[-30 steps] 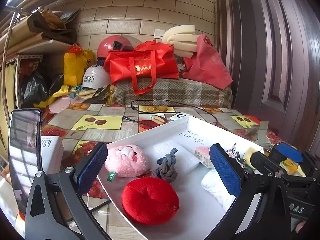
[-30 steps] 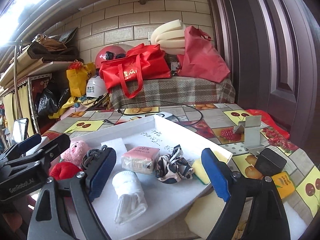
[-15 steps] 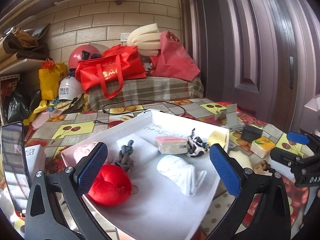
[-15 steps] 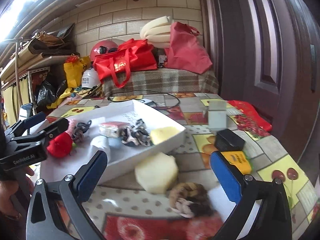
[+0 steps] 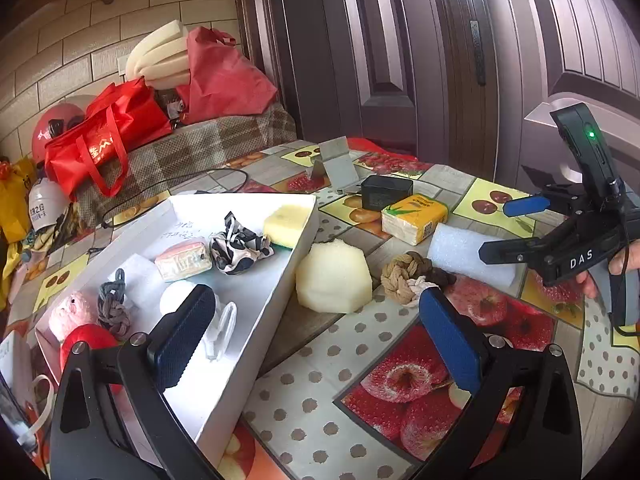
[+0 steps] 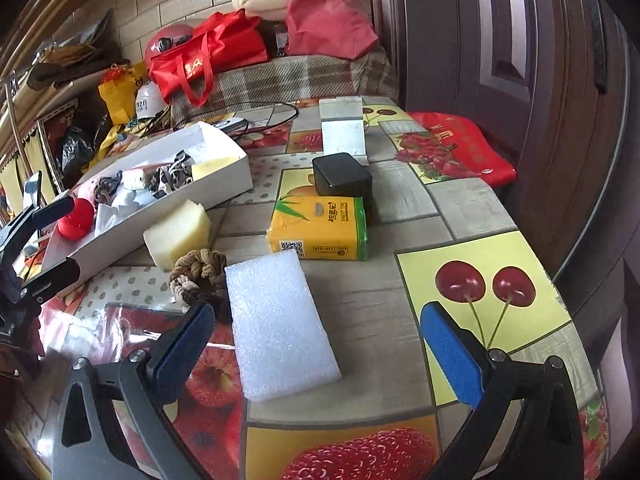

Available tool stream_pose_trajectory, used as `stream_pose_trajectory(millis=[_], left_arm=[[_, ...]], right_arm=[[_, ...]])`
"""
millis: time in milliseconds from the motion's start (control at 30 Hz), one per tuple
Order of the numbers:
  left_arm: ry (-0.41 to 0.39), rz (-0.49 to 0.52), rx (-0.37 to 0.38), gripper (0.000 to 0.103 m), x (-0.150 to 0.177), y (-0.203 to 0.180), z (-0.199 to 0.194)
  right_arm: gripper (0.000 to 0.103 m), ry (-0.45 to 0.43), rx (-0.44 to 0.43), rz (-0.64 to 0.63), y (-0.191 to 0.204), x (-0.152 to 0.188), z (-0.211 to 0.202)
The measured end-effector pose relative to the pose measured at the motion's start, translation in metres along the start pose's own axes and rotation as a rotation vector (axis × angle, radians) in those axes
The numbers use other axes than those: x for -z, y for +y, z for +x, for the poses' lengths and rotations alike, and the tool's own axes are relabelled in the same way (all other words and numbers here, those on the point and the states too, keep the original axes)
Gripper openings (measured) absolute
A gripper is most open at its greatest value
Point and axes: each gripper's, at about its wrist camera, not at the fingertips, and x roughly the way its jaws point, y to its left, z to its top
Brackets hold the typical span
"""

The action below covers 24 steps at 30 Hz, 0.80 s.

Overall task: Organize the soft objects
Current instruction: 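Move the right gripper to the white foam sheet and grasp it, then grasp the braided brown rope ball with the left gripper while the right holds the foam sheet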

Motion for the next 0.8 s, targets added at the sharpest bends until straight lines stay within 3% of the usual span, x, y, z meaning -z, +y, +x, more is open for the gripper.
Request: stream_pose_trajectory(millis=[233, 400, 500, 600, 700, 800], left_arm=[[0.031, 0.020, -0.019, 0.103, 0.001, -0.005, 0.006], [0.055, 0.044, -0.009, 0.103, 0.001, -0.009, 0.011], [0.082, 0.046, 0.025, 0.103, 0.000, -0.011, 0.017], [0.118, 0.027, 0.092, 0.103, -0.004, -0.013, 0.027], [0.154, 0.018, 0.137, 0.103, -0.012, -0.022, 0.045], [0.171, 0.073, 0.158, 0.102, -0.022, -0.044, 0.064]], right_arm=[[0.103, 0.065, 0.016, -0.133, 0.022, 0.003, 0.012], [0.101, 0.129, 0.006, -0.152, 0.026, 0.003, 0.027], [0.050, 0.142, -0.023, -0.151, 0.026, 0.003, 0.028], [0.050, 0.119, -0.039, -0.130, 0.020, 0.006, 0.019], [0.050, 0.037, -0.036, -0.089, 0.013, 0.005, 0.003], [0.050, -0.013, -0.017, -0.042, 0.006, 0.004, -0.005]])
